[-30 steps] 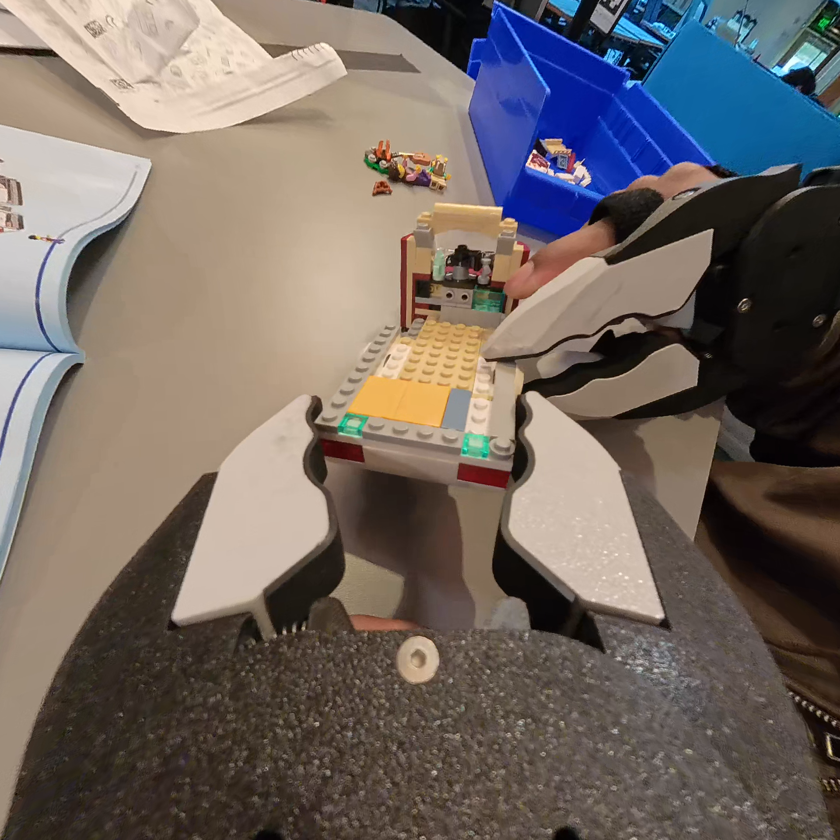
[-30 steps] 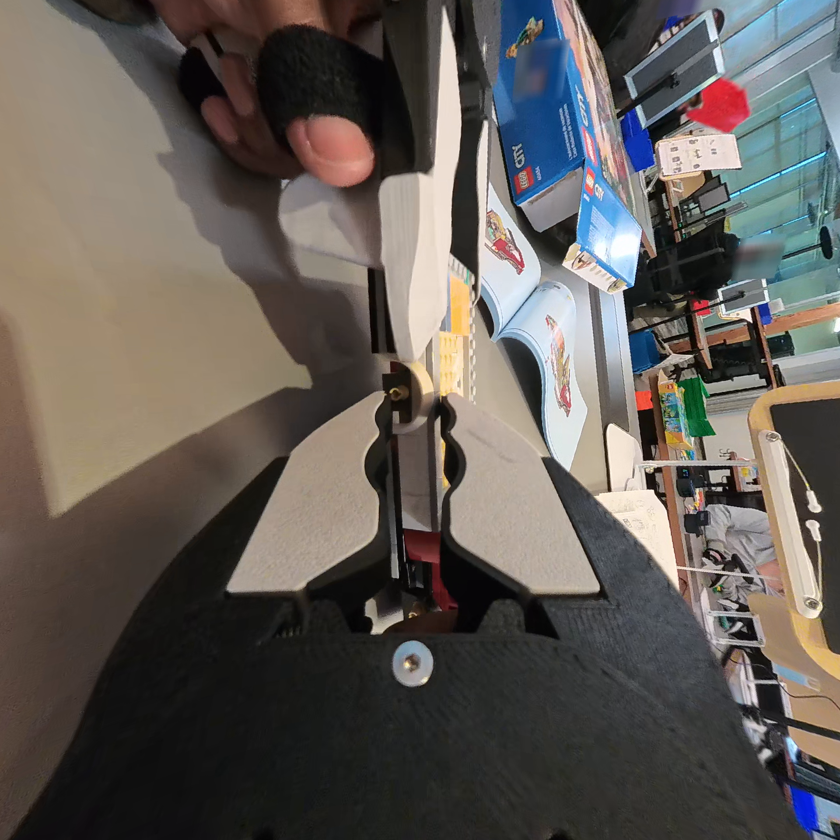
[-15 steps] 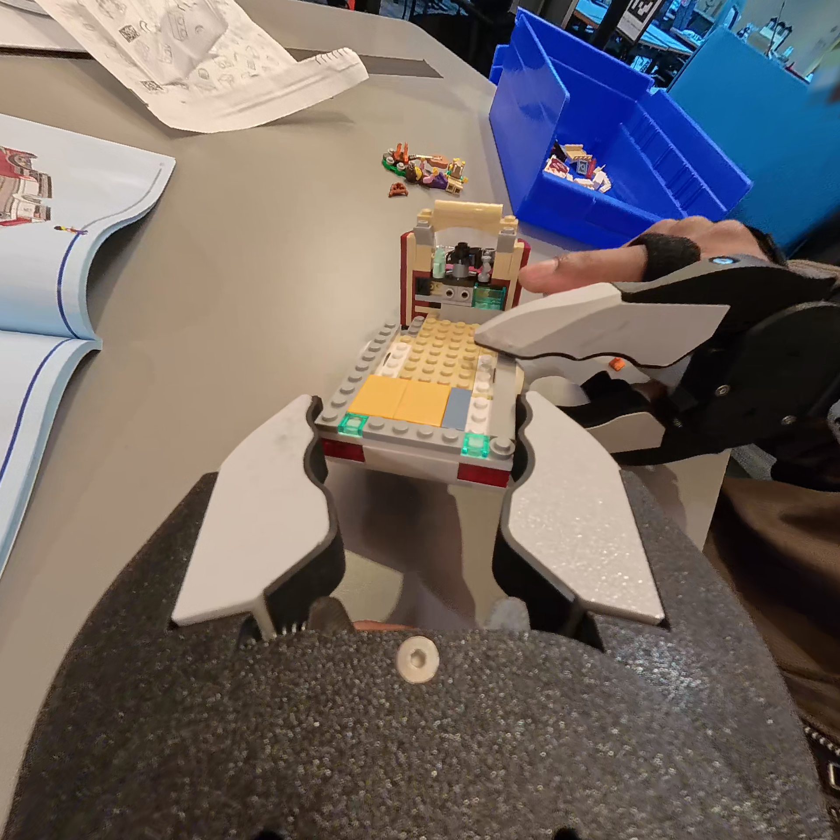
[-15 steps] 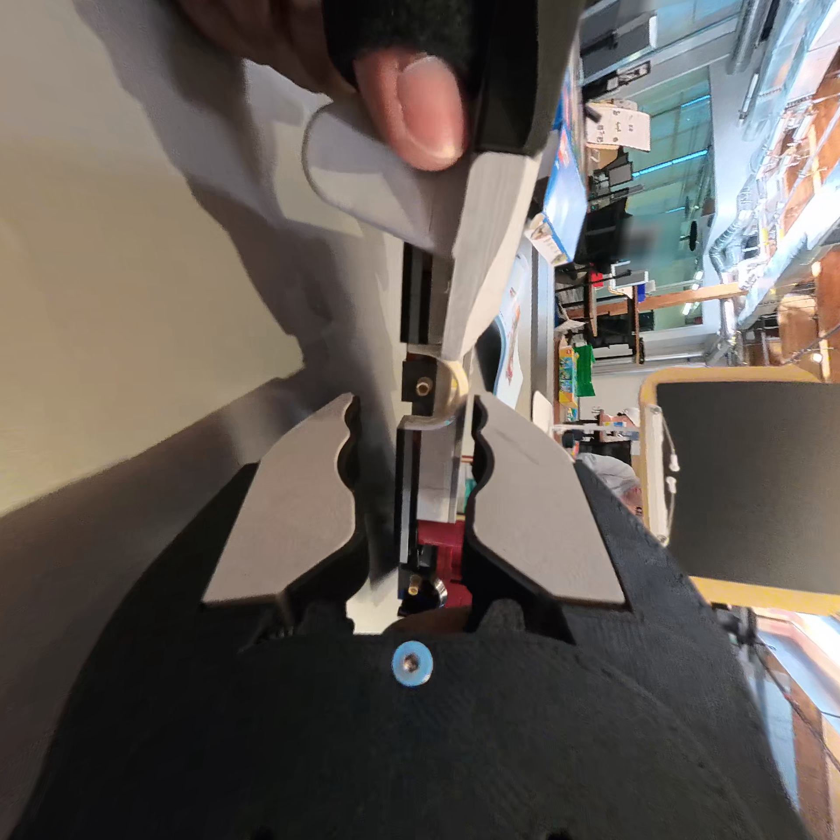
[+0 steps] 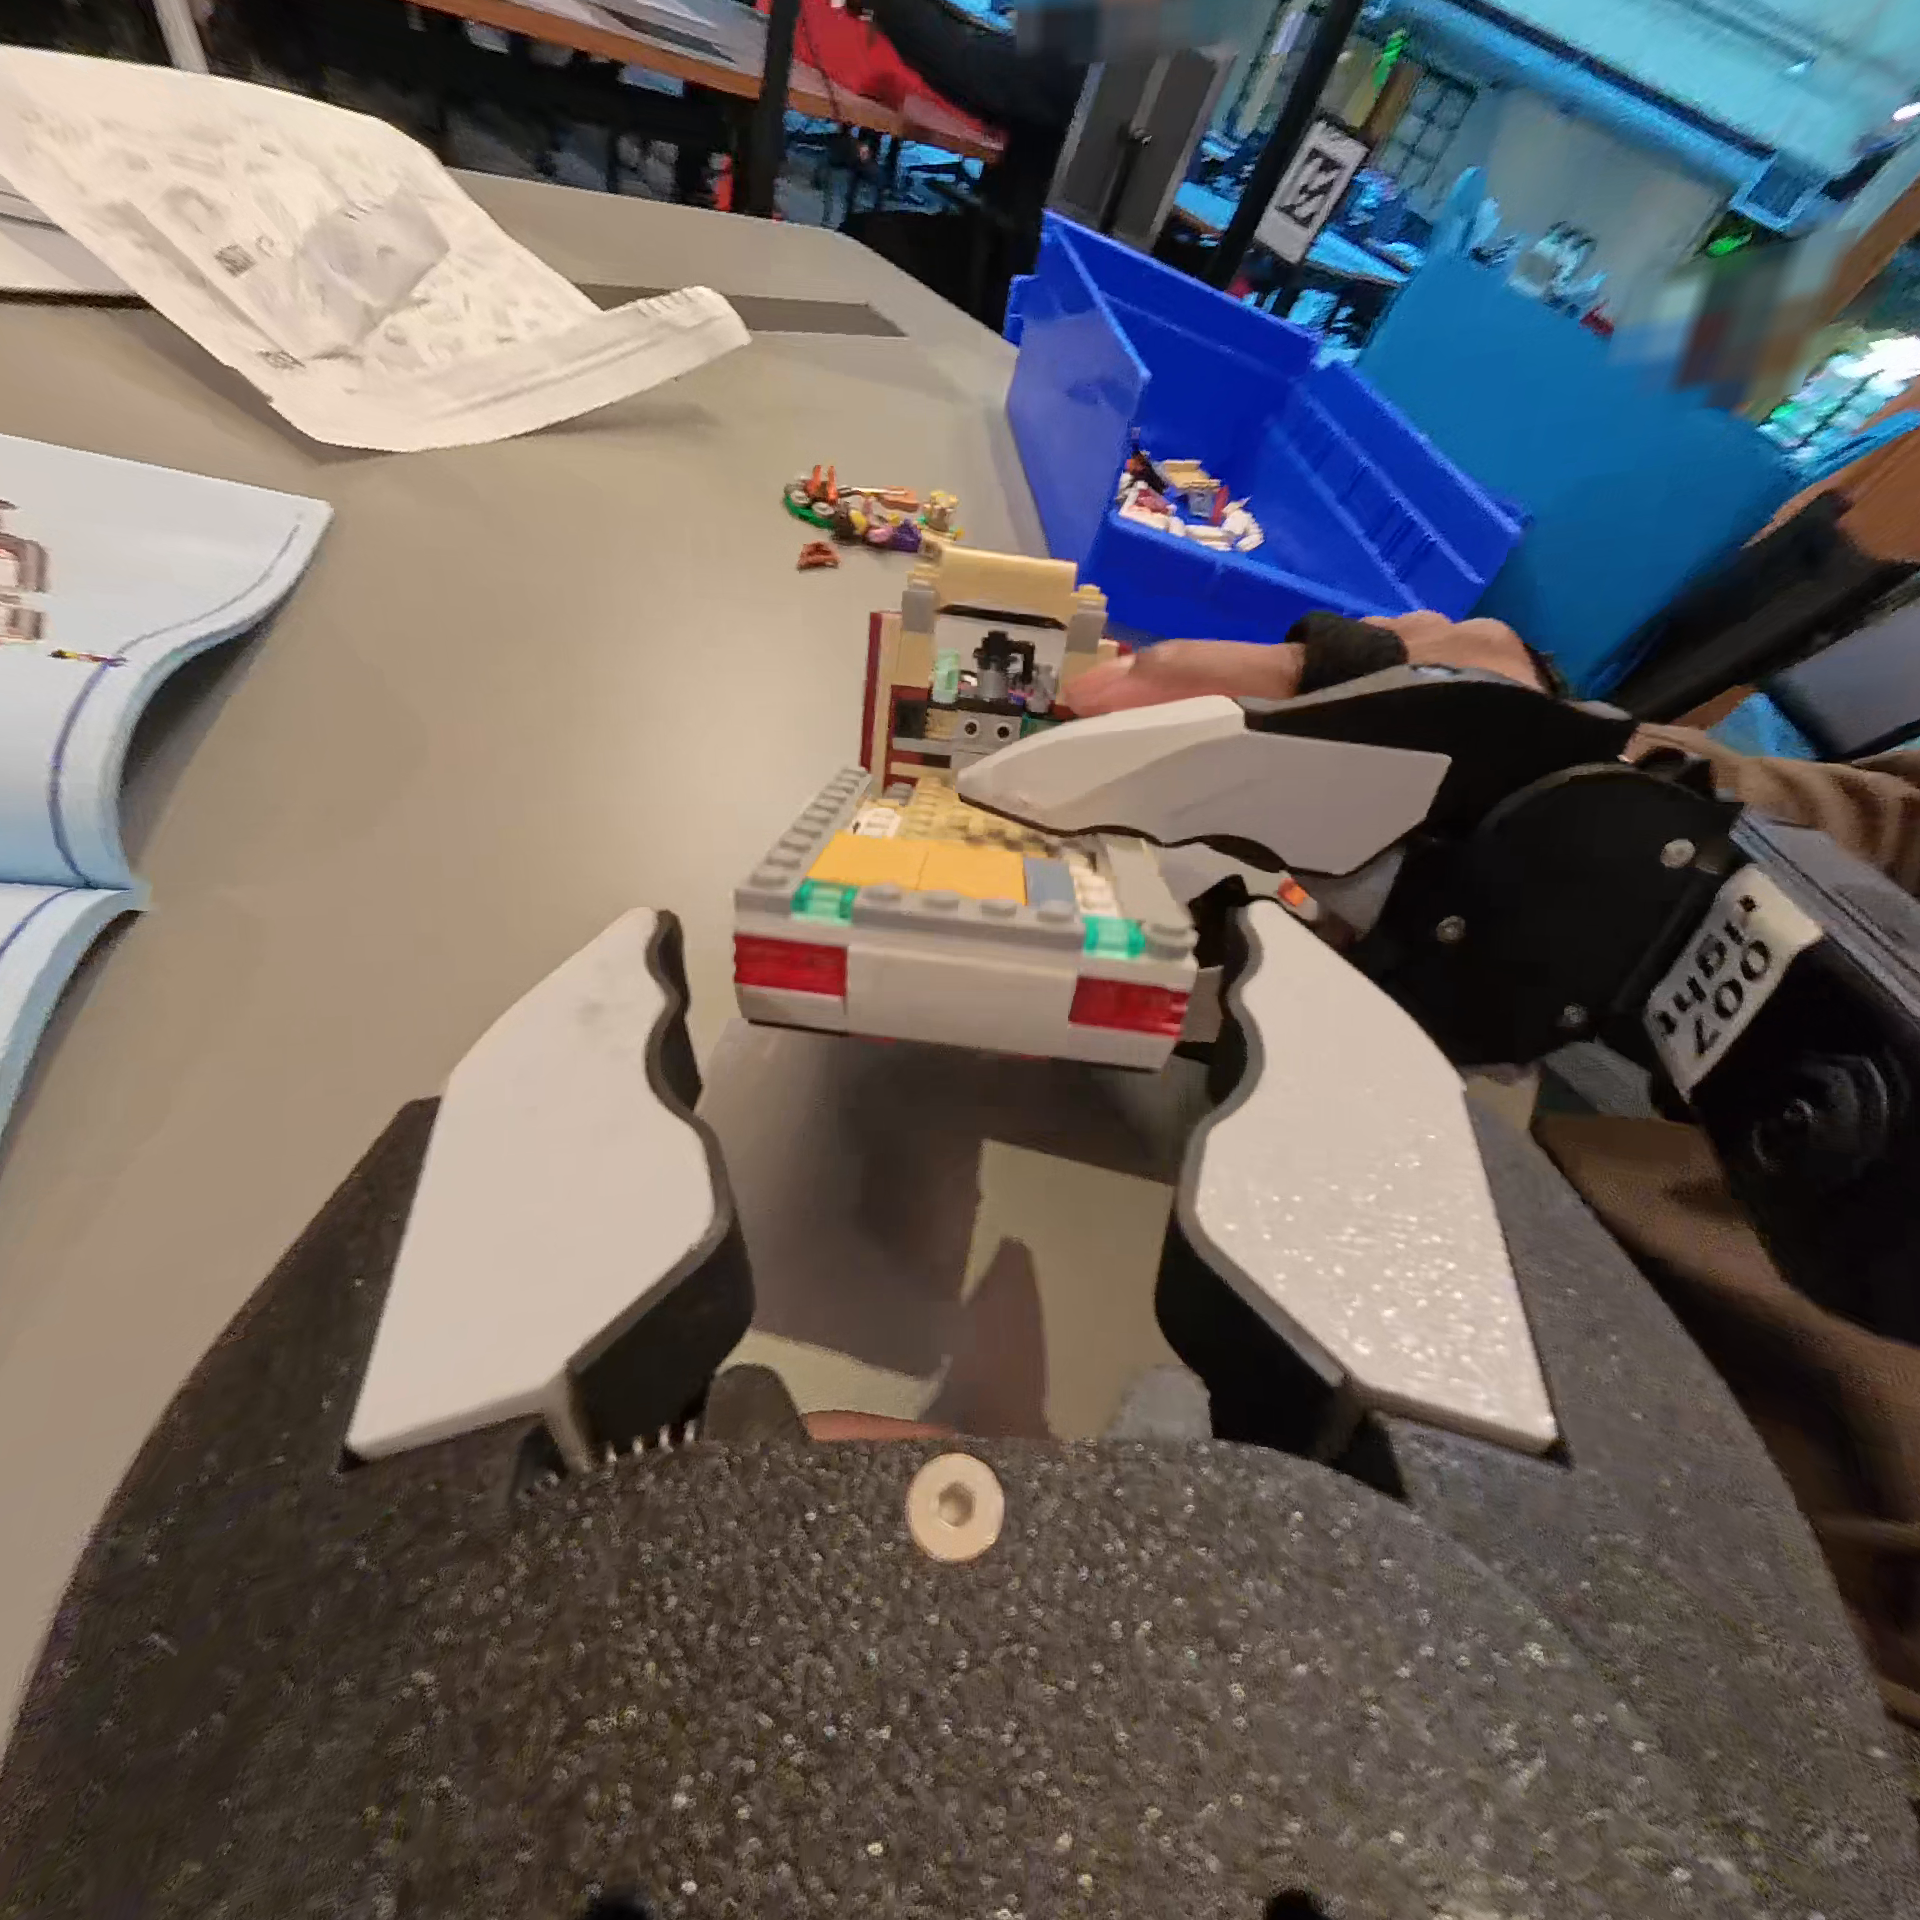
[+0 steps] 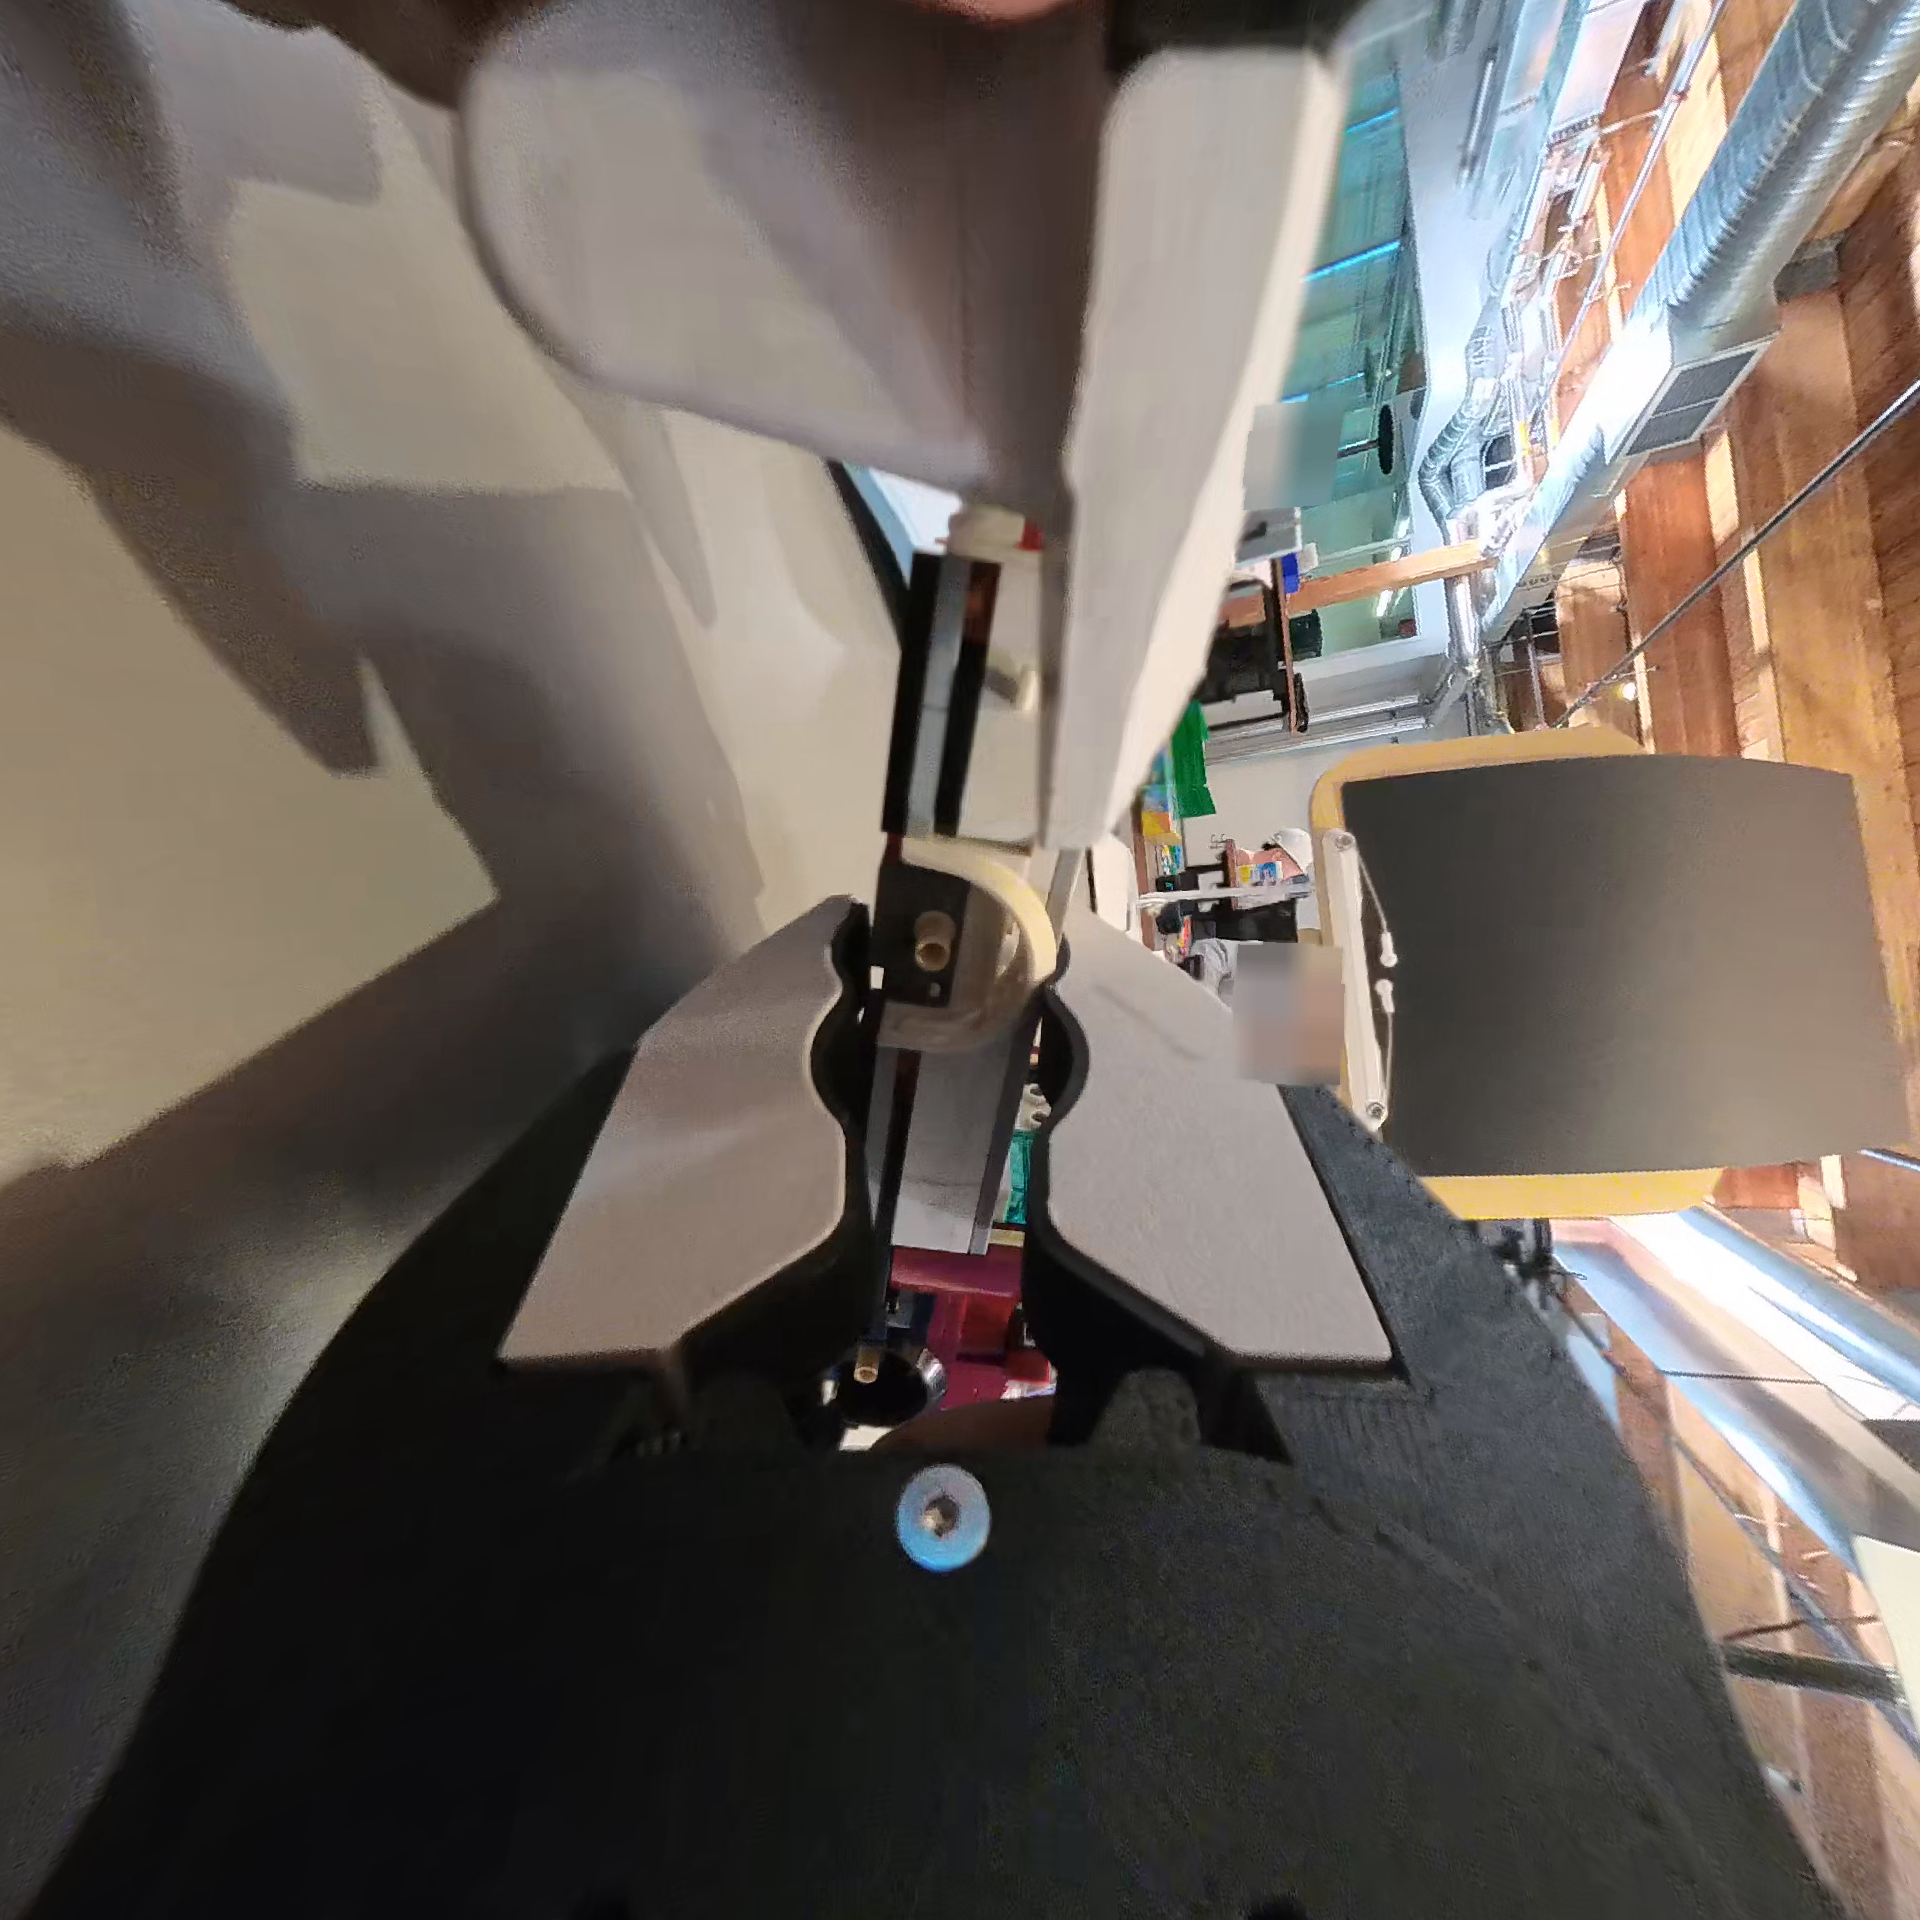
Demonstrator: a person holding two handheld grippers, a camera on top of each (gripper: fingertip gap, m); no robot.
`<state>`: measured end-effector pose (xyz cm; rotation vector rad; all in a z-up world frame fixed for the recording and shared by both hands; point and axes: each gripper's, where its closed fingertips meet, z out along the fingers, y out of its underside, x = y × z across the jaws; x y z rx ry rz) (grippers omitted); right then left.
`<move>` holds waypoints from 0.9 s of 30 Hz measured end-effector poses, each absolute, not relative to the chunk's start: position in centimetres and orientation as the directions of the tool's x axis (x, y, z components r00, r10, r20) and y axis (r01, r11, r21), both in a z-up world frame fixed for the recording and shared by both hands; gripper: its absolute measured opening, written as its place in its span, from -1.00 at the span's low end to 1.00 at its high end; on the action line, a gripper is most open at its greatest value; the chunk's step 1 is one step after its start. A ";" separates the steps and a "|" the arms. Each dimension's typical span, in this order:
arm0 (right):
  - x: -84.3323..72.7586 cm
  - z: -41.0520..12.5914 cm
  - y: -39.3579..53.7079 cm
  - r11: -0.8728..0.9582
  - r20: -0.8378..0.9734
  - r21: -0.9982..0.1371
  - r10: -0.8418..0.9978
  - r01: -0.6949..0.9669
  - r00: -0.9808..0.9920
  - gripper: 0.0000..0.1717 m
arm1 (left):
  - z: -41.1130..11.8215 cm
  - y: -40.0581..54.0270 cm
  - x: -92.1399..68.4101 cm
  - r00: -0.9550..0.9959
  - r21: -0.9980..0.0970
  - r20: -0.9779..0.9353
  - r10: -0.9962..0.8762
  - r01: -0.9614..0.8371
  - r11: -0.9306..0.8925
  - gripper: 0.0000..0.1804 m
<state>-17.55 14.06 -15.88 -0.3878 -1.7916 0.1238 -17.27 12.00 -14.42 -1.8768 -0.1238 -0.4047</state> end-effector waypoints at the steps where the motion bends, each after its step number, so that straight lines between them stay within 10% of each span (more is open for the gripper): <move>1: -17.5 -15.7 14.0 0.934 0.918 -0.305 0.340 0.187 -0.203 -0.66 | -14.4 12.0 -17.1 0.928 -0.897 0.347 -0.137 0.286 -0.338 0.11; 12: -17.1 -14.0 12.1 0.897 0.878 -0.431 0.442 0.097 -0.185 -0.66 | -12.2 12.8 -15.7 0.934 -0.957 0.271 -0.231 0.236 -0.169 0.14; 27: -15.1 -13.4 12.6 0.953 0.919 -0.290 0.303 0.088 -0.250 -0.37 | -12.0 12.9 -14.4 0.943 -0.972 0.209 -0.257 0.172 -0.157 0.02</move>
